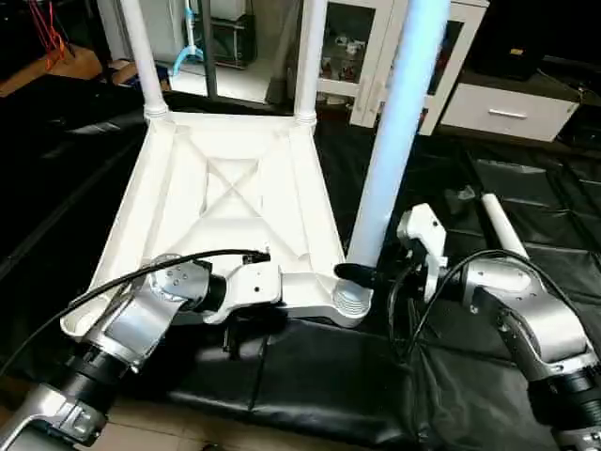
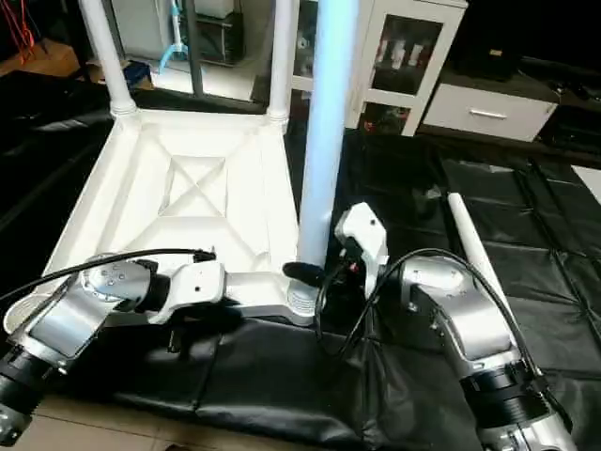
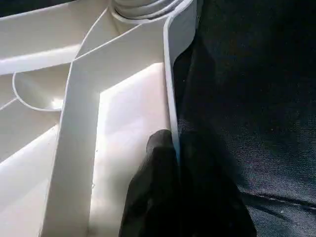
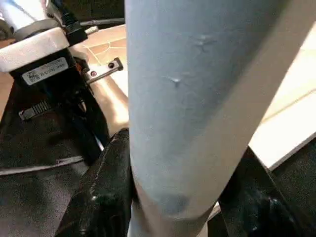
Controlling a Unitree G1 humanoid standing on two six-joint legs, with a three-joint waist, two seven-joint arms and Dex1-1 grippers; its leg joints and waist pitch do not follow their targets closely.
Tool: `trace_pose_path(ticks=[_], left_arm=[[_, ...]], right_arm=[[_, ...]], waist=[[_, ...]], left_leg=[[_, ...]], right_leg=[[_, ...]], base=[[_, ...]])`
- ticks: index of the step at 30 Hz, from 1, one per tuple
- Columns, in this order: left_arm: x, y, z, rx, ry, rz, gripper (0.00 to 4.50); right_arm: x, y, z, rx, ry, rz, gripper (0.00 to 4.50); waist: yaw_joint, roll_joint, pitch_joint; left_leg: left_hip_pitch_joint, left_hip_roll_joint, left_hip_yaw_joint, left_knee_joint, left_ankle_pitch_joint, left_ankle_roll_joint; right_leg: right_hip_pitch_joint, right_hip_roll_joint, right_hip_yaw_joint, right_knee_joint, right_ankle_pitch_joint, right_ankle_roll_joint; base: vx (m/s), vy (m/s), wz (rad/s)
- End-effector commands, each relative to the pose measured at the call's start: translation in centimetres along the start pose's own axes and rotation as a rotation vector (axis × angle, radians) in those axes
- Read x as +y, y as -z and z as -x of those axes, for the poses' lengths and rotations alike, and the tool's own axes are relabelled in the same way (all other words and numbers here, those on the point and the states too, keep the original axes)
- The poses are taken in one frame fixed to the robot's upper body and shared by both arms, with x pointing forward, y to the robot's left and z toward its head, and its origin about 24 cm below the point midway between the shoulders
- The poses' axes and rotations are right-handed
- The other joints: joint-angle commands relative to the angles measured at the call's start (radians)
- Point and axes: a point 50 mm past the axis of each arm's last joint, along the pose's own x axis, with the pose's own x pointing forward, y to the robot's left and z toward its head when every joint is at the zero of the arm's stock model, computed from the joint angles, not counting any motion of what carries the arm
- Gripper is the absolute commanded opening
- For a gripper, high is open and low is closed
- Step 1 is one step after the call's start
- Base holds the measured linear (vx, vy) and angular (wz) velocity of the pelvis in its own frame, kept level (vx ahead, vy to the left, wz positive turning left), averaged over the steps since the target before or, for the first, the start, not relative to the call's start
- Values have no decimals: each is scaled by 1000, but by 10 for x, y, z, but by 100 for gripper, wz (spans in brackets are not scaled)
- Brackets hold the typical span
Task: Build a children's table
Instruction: Pick table leg
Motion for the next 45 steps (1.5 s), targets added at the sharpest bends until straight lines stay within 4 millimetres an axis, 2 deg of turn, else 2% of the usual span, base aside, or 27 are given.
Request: trace_pose_path(ticks=[1,10,21,22,24,26,33,36,37,45], left_arm=[[-6,-15,-7,-78,63,-57,1],[-5,-15,-7,-78,56,-59,1],[-4,-16,-7,-76,52,-64,1],[-4,-16,-7,-75,53,-64,1],[-4,-15,-7,-74,54,-65,1],[-3,-15,-7,-73,54,-65,1],[-3,-15,-7,-68,53,-69,1],[-3,-15,-7,-65,52,-71,1],[-3,-15,-7,-65,52,-71,1],[-3,-14,-7,-60,54,-70,1]], right_arm=[[-17,30,18,104,170,-121,183],[-21,33,28,61,223,-174,183],[-10,30,34,-105,254,-167,183],[-9,30,34,-113,255,-162,183],[-7,30,34,-122,255,-153,183],[-5,30,34,-126,252,-142,183],[4,32,34,-70,206,-62,183],[7,33,34,-58,180,-50,183],[8,33,34,-55,173,-47,183],[12,38,31,36,95,-46,183]], waist=[[-8,0,-40],[-8,0,-39],[-6,-1,-36],[-6,5,-37],[-8,2,-38],[-7,7,-37],[-4,5,-36],[-5,5,-36],[-4,5,-36],[-2,4,-37]], left_leg=[[36,65,-51,-91,-465,-68],[37,66,-52,-93,-477,-73],[38,66,-56,-96,-509,-74],[38,67,-57,-97,-509,-76],[35,67,-57,-100,-500,-75],[36,67,-55,-102,-500,-75],[37,68,-52,-102,-485,-67],[33,68,-53,-104,-479,-66],[36,69,-52,-103,-482,-67],[34,69,-49,-102,-454,-55]], right_leg=[[-7,-53,40,-100,-473,-136],[-10,-54,39,-103,-494,-127],[-17,-57,39,-113,-551,-102],[-16,-58,39,-112,-544,-103],[-12,-55,37,-110,-520,-106],[-13,-55,38,-110,-503,-115],[-13,-57,40,-112,-489,-117],[-10,-56,39,-110,-484,-118],[-12,-56,39,-111,-487,-118],[-8,-56,41,-108,-456,-128]], base=[[0,0,0],[0,0,0],[0,0,0],[0,0,0],[0,0,0],[0,0,0],[0,0,0],[0,0,0],[0,0,0],[0,0,0]])
